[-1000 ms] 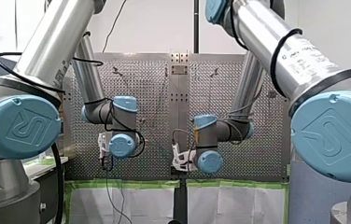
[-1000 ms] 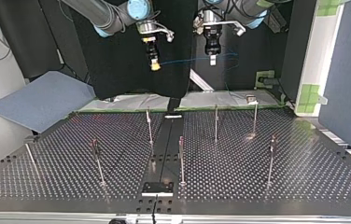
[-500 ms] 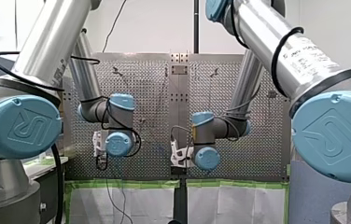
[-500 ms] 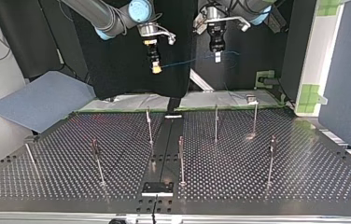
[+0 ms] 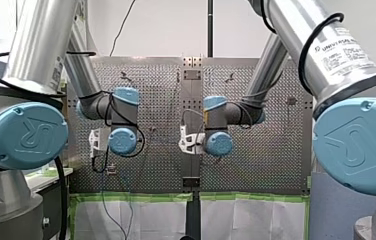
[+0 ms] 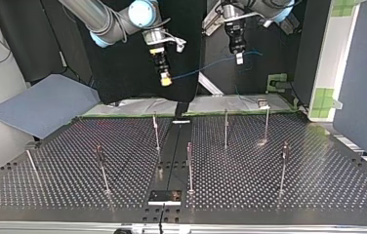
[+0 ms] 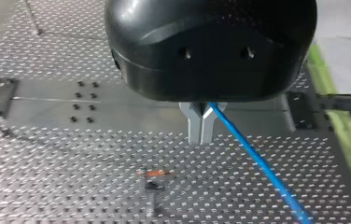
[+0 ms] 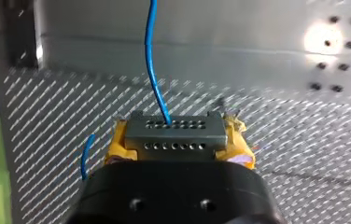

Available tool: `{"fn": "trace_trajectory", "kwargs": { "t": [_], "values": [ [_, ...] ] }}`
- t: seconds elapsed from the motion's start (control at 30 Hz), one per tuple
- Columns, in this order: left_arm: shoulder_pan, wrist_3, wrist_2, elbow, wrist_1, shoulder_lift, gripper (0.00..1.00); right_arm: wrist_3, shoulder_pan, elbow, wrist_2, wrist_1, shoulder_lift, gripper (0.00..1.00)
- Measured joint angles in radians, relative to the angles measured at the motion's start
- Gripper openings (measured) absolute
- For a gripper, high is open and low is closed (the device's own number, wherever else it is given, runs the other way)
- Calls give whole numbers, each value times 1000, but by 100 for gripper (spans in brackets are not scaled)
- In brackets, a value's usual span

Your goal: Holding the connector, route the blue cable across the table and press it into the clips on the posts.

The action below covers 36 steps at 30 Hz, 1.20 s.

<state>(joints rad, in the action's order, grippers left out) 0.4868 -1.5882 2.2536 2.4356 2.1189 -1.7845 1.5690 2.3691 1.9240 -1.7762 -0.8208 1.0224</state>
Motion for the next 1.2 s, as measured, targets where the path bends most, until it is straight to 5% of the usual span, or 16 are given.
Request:
{"fn": "trace_trajectory", "kwargs": {
  "t": [0.17, 0.33, 0.47, 0.77, 1.03, 1.2],
  "values": [
    [-5, -3, 3, -46, 56, 56, 0, -30, 12, -43, 33, 47, 50, 0],
    [-14, -8, 10, -82, 110, 109, 0, -81, 25, -98, 39, 95, 106, 0],
    [-22, -14, 29, -105, 152, 152, 0, -95, 32, -143, 46, 119, 151, 0],
    [-50, -24, 53, -189, 247, 246, 0, -52, 45, -192, 97, 131, 221, 0],
    [-89, -19, 68, -246, 325, 318, 0, -35, 52, -241, 127, 146, 166, 0],
    [-134, -16, 34, -254, 374, 343, 0, -33, 61, -289, 137, 166, 145, 0]
  ]
}}
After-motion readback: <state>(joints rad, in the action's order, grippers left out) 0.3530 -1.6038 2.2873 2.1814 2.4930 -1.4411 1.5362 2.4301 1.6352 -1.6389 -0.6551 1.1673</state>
